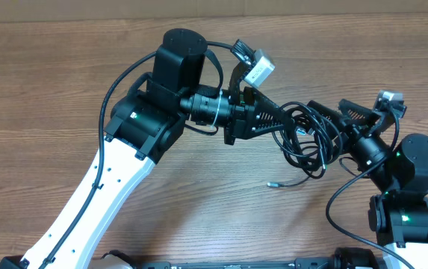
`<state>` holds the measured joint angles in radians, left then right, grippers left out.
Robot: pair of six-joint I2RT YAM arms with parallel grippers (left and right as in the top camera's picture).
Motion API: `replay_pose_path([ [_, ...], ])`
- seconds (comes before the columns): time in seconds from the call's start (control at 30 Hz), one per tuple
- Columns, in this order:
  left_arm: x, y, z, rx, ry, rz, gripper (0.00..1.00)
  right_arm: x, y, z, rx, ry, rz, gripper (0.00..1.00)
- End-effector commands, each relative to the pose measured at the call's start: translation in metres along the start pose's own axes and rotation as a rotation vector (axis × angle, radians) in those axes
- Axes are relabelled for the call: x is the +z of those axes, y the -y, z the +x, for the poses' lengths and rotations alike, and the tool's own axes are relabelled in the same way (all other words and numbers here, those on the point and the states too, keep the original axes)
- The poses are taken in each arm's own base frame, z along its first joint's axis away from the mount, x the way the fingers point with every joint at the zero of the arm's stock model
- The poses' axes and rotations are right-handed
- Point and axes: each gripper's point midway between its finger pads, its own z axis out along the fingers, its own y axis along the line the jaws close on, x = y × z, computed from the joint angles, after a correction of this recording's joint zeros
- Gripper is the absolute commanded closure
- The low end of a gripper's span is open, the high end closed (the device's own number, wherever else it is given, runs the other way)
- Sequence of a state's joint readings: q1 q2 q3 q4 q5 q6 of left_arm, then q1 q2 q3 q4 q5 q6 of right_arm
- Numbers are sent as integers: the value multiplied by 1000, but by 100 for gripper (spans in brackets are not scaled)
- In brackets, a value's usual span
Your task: Untangle cables
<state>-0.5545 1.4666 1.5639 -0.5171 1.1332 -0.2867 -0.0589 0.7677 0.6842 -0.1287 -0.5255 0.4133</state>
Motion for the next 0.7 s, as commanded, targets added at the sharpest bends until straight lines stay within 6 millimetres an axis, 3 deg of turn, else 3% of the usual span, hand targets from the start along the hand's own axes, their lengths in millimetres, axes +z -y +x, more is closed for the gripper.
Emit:
replay_pose_path([
  [0.0, -6, 14, -5, 22, 13, -1, 96, -3, -23, -6, -43, 6, -113, 0],
  [0.23, -7, -1, 1, -38, 7, -81, 96, -14, -68, -18, -163, 41, -341, 2],
  [0.67, -27, -21, -10, -68, 62, -148, 96, -23, -87, 0, -171, -52, -473, 2],
])
